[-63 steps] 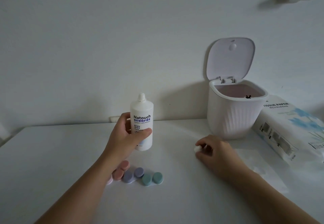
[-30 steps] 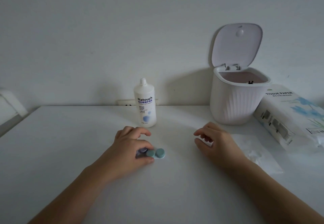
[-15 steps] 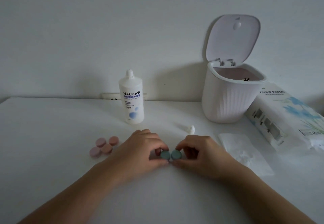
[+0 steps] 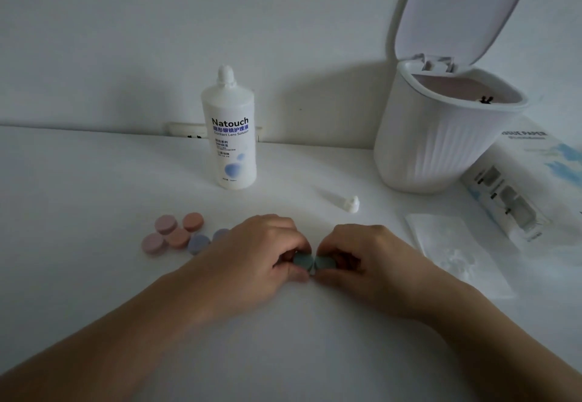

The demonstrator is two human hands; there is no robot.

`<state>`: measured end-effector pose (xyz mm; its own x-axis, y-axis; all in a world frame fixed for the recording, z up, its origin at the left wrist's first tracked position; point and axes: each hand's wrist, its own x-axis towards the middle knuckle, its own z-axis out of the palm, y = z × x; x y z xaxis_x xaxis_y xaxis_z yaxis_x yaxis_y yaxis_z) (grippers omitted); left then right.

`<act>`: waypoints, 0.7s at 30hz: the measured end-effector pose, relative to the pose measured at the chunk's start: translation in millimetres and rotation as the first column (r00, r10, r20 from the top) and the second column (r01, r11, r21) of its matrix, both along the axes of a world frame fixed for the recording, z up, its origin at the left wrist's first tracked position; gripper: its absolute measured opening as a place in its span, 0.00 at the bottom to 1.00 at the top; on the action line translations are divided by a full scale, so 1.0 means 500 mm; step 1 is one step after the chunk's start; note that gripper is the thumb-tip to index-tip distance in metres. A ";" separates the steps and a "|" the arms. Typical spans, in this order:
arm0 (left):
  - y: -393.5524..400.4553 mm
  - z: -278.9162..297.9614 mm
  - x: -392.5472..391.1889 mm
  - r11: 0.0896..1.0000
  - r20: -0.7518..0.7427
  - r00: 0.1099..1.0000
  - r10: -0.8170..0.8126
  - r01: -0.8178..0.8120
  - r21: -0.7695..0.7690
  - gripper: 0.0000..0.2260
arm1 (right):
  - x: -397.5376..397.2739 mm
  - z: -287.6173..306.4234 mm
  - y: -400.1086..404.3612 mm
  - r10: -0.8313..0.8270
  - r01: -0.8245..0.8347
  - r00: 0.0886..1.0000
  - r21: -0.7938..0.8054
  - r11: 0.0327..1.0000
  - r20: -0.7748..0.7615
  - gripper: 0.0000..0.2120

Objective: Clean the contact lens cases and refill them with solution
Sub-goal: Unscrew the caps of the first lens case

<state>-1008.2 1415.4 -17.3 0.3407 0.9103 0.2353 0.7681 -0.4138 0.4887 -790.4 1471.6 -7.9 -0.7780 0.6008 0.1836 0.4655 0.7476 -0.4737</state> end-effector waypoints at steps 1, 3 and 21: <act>0.001 0.002 -0.001 1.000 0.003 1.000 -0.005 0.005 -0.005 0.09 | 0.000 0.001 -0.001 0.008 -0.008 1.000 -0.004 1.000 0.005 0.08; 0.000 0.004 -0.001 1.000 0.010 1.000 0.000 0.001 -0.013 0.08 | 0.000 0.005 -0.003 0.025 -0.025 0.999 0.000 1.000 0.024 0.06; -0.005 0.006 -0.009 0.996 0.019 0.998 0.057 -0.056 -0.074 0.10 | 0.000 0.014 -0.015 -0.043 0.047 0.996 0.047 0.998 -0.073 0.09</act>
